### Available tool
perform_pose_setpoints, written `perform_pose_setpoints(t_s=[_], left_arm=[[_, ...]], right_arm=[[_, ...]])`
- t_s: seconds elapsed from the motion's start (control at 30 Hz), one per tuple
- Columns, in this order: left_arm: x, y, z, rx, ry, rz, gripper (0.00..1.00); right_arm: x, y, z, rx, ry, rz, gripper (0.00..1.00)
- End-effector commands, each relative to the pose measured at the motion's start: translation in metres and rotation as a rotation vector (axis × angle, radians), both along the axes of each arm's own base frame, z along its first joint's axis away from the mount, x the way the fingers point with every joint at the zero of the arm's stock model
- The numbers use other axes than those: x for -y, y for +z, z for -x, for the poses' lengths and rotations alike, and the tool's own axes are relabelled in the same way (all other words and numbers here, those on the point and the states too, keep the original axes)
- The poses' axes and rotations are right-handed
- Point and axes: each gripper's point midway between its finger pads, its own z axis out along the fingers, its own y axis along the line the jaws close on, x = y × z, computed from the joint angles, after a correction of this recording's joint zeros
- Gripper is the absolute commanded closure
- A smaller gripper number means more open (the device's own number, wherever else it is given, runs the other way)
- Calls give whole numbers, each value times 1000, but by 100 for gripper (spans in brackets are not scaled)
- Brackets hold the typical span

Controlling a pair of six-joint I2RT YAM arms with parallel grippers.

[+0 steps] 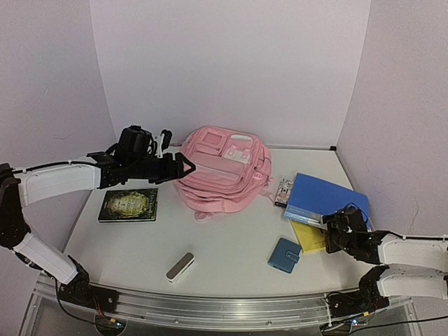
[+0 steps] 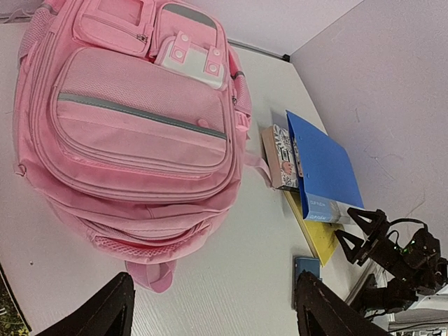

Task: Pack the student bag
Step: Pick up the files from the center of the board.

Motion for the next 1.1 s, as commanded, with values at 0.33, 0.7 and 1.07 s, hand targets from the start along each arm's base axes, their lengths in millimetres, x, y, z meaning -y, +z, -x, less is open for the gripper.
perform_pose_setpoints(t_s=[0.33,0.7,1.07], left_arm=[[-10,32,11,46,3,66,21],[-19,42,22,43,17,86,20],[-15,68,39,60,-58,137,20]], right_arm=[[2,-4,-34,74,-52,-10,39],[-1,36,-41,214,-33,-49,80],[-10,162,-42,485,162,142,88]])
